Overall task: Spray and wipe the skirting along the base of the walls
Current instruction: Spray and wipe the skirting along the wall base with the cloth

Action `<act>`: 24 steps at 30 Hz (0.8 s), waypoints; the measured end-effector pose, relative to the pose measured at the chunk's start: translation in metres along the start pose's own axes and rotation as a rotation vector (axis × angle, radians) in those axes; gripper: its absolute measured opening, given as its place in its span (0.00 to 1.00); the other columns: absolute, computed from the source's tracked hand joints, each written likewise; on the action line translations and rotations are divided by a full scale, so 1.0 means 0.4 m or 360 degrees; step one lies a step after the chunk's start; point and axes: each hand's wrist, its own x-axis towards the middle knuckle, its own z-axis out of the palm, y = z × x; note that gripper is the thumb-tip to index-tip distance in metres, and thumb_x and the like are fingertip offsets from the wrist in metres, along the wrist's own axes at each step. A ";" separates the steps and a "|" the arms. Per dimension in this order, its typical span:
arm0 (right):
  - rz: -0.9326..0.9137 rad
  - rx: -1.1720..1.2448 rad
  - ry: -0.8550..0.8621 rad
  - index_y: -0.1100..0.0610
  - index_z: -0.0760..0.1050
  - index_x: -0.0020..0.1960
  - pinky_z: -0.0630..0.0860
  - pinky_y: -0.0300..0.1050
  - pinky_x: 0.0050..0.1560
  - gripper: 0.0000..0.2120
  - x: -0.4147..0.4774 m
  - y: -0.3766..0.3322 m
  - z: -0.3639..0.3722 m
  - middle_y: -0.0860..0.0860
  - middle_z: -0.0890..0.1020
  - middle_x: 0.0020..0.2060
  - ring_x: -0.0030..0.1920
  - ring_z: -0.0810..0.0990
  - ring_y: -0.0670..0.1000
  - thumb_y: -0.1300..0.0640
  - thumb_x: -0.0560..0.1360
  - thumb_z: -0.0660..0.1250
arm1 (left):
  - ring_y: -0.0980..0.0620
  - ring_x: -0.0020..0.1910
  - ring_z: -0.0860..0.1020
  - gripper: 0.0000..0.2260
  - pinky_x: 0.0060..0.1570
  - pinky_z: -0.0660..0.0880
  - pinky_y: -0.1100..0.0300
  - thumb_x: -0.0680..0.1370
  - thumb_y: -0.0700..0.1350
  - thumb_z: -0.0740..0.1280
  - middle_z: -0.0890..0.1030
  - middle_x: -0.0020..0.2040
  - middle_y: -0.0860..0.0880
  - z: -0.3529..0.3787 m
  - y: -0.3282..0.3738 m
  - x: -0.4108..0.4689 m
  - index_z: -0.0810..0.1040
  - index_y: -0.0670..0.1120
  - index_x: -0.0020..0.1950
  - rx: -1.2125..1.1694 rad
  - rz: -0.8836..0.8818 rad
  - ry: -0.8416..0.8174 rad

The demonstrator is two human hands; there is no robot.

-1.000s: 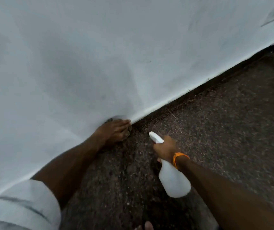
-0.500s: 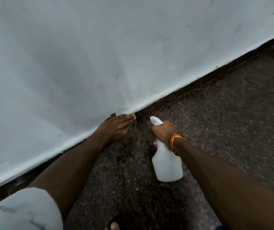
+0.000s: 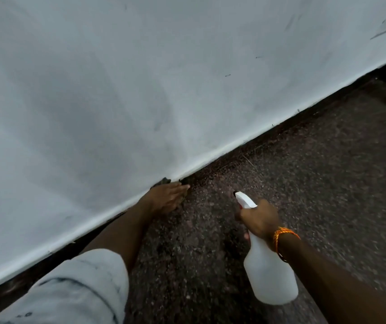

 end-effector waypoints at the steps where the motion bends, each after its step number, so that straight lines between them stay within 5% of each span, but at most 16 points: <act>1: -0.0002 -0.0019 0.0000 0.67 0.75 0.55 0.79 0.43 0.25 0.13 -0.001 -0.002 0.002 0.60 0.84 0.35 0.25 0.83 0.55 0.60 0.73 0.67 | 0.50 0.63 0.78 0.16 0.65 0.71 0.55 0.75 0.46 0.61 0.82 0.59 0.44 0.013 0.002 -0.022 0.86 0.43 0.52 -0.0071 0.0001 -0.0015; 4: -0.0049 -0.0028 -0.0022 0.66 0.76 0.55 0.74 0.39 0.23 0.14 0.003 -0.017 0.022 0.61 0.84 0.37 0.24 0.83 0.54 0.59 0.73 0.67 | 0.47 0.63 0.78 0.20 0.64 0.73 0.54 0.74 0.40 0.53 0.82 0.59 0.41 0.059 0.036 -0.066 0.86 0.41 0.50 -0.0120 -0.0088 -0.0066; 8: -0.0096 0.0029 -0.0054 0.65 0.75 0.57 0.76 0.41 0.24 0.15 0.009 -0.032 0.055 0.60 0.84 0.38 0.25 0.84 0.55 0.59 0.73 0.67 | 0.46 0.66 0.75 0.20 0.67 0.71 0.53 0.76 0.44 0.54 0.79 0.64 0.40 0.011 0.001 0.031 0.83 0.41 0.58 0.0103 -0.0256 0.0147; 11: -0.0097 0.0082 -0.0055 0.66 0.75 0.57 0.74 0.40 0.23 0.15 0.006 -0.038 0.062 0.61 0.83 0.39 0.25 0.83 0.57 0.61 0.73 0.67 | 0.48 0.73 0.67 0.19 0.73 0.60 0.52 0.78 0.52 0.62 0.72 0.70 0.42 -0.017 -0.012 0.122 0.78 0.50 0.67 0.0164 -0.0285 0.0127; 13: -0.0071 0.0090 -0.0052 0.64 0.74 0.57 0.74 0.40 0.22 0.13 0.003 -0.036 0.062 0.61 0.82 0.40 0.24 0.82 0.56 0.61 0.74 0.67 | 0.51 0.76 0.58 0.23 0.75 0.51 0.53 0.80 0.55 0.59 0.62 0.75 0.41 0.002 -0.014 0.109 0.67 0.52 0.75 0.0188 -0.0455 0.0152; 16: -0.0085 0.0001 -0.0048 0.62 0.75 0.53 0.74 0.40 0.22 0.10 -0.001 -0.029 0.062 0.60 0.83 0.36 0.24 0.82 0.56 0.60 0.74 0.67 | 0.50 0.65 0.76 0.16 0.69 0.67 0.56 0.76 0.48 0.65 0.76 0.67 0.44 0.028 0.028 -0.024 0.82 0.46 0.61 0.0068 -0.0139 -0.0036; 19: -0.0140 -0.0103 -0.0064 0.61 0.73 0.42 0.77 0.43 0.26 0.05 -0.012 -0.035 0.065 0.59 0.83 0.31 0.27 0.84 0.58 0.59 0.74 0.66 | 0.50 0.61 0.79 0.19 0.72 0.59 0.58 0.78 0.45 0.56 0.79 0.63 0.44 0.047 0.080 -0.221 0.84 0.41 0.55 -0.0101 -0.0257 -0.0066; 24: -0.0351 -0.0170 -0.0145 0.57 0.72 0.36 0.82 0.48 0.30 0.08 -0.059 -0.072 0.116 0.60 0.84 0.32 0.27 0.84 0.59 0.61 0.73 0.66 | 0.44 0.78 0.47 0.17 0.75 0.50 0.52 0.78 0.39 0.57 0.74 0.67 0.37 0.043 0.154 -0.483 0.79 0.34 0.59 0.0165 -0.0427 0.0102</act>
